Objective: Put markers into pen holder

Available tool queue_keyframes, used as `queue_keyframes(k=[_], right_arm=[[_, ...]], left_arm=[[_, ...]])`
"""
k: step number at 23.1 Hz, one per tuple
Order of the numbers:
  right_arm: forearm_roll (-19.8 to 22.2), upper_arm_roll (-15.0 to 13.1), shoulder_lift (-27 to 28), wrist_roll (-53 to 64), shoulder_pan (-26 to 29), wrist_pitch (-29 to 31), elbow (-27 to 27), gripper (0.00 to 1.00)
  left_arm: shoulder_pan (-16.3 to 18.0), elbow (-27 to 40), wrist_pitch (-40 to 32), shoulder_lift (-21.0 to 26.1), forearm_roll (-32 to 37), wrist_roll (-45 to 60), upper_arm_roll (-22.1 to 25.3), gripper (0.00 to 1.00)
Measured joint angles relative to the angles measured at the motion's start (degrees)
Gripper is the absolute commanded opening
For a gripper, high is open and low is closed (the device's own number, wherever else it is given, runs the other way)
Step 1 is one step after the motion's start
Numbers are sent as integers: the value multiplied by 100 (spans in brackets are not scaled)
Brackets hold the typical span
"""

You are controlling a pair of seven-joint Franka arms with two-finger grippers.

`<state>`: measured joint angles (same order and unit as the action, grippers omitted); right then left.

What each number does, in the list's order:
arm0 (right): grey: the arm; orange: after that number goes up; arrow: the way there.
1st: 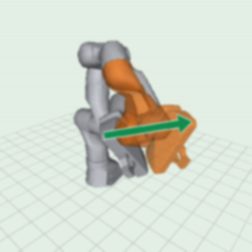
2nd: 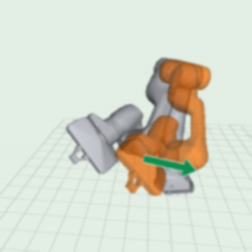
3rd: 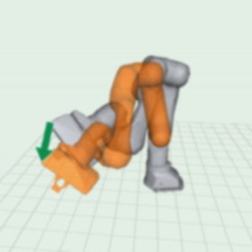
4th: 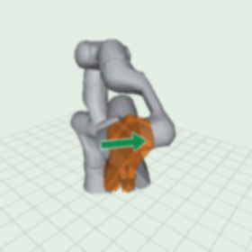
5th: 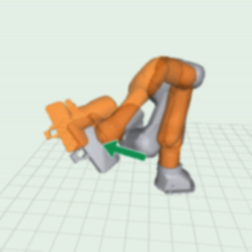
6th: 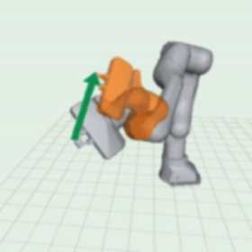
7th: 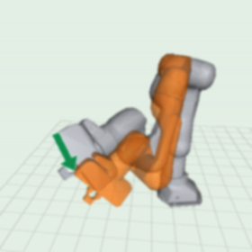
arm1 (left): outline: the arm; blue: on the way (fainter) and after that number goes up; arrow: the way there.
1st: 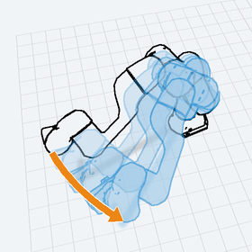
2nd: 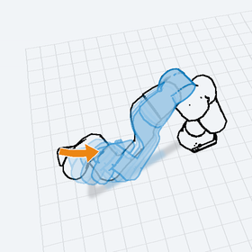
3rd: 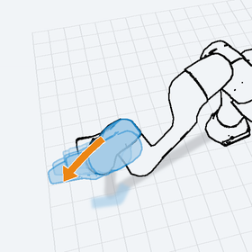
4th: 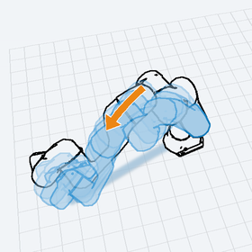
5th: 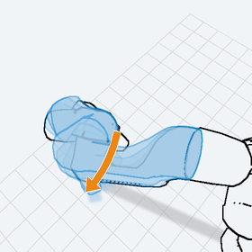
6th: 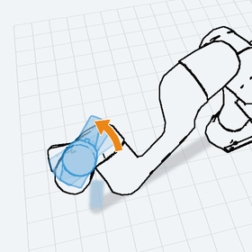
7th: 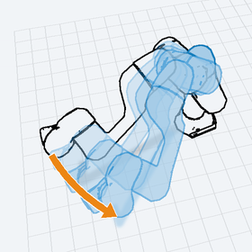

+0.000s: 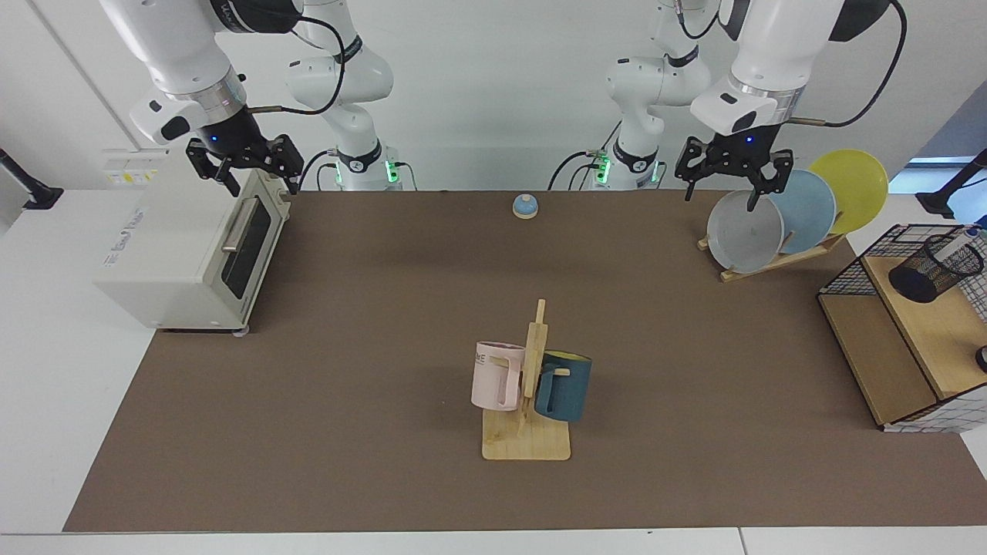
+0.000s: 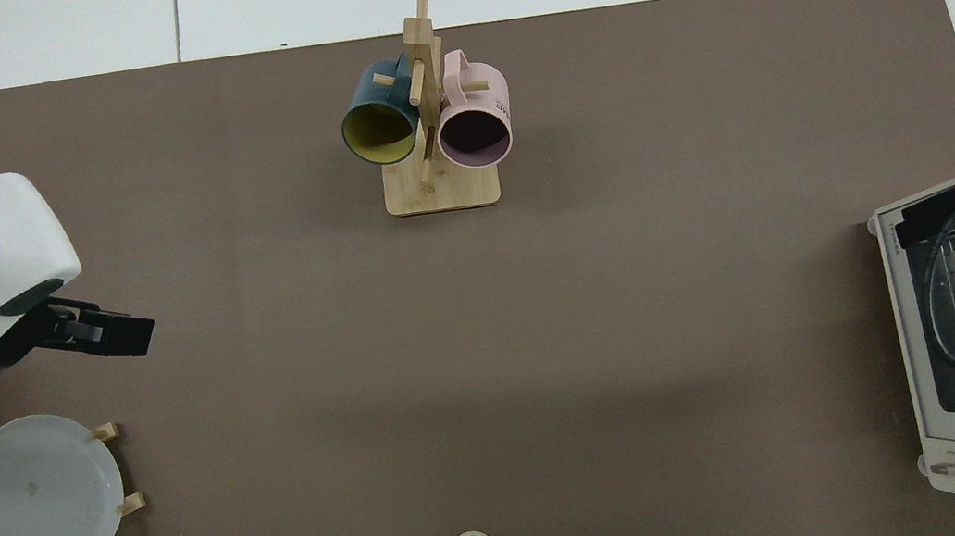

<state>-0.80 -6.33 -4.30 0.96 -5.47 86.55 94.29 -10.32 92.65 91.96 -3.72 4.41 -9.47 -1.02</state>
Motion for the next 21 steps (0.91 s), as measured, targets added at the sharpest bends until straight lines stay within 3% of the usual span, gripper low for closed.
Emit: queue_keyframes(k=[2, 7, 21], right_arm=[[1, -26, -1, 0, 0, 0, 0, 100], [2, -47, -6, 0, 1, 0, 6, 100], [26, -71, -10, 0, 53, 199, 23, 100]], left_arm=[[-156, 31, -21, -120, -71, 153, 265, 100], [-15, 200, -20, -312, -321, 418, 467, 100], [241, 205, -37, -336, -372, 476, 293, 100]])
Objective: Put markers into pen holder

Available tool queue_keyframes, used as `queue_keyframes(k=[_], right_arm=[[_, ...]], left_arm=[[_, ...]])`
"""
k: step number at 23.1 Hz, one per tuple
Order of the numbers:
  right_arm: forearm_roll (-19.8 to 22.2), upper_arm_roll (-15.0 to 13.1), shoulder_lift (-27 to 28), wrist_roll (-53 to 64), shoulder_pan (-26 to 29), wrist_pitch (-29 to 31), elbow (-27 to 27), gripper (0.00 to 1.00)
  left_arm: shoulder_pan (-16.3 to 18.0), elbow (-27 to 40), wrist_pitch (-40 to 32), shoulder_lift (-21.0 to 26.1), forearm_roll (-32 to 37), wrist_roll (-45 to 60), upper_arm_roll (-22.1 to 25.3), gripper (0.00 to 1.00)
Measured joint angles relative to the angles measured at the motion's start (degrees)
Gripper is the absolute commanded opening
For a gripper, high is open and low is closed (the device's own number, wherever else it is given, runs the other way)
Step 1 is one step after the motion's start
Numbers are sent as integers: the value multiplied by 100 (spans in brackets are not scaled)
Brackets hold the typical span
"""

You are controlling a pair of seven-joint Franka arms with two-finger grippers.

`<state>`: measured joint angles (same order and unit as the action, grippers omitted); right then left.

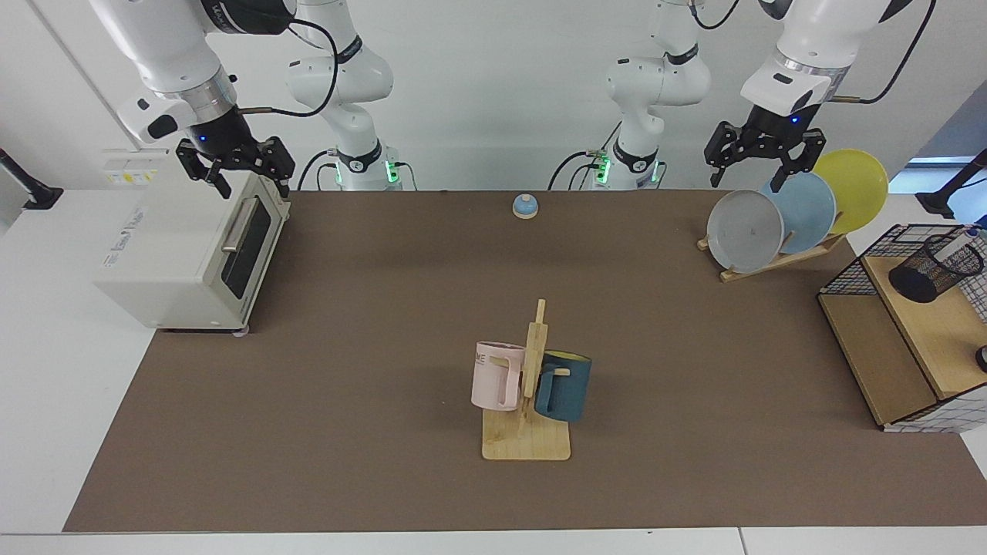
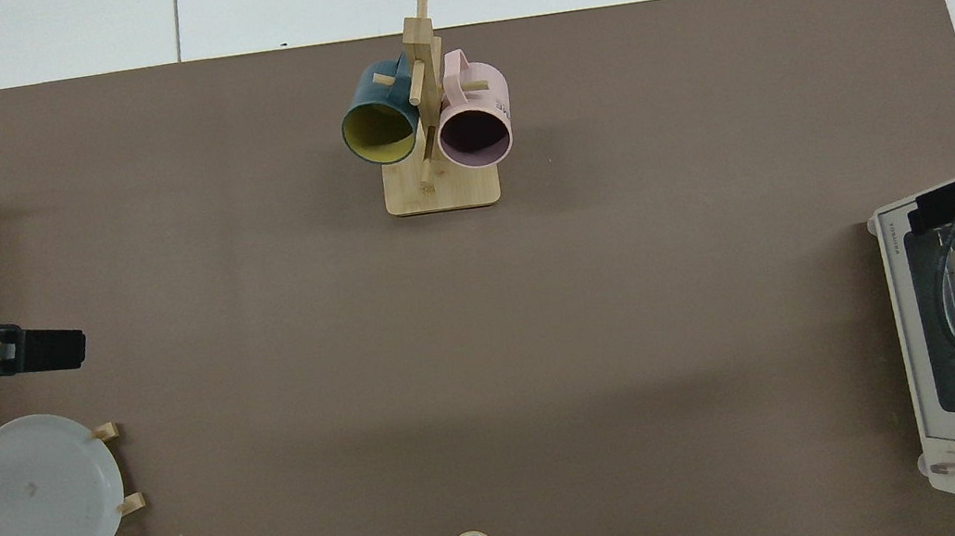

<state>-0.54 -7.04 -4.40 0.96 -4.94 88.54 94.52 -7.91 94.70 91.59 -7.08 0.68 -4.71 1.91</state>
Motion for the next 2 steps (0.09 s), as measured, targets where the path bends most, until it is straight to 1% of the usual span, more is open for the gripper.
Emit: queue_keyframes(k=[2], right_arm=[[0, -21, 0, 0, 19, 77, 5, 100]], left_arm=[[1, -6, 0, -7, 3, -9, -5, 100]])
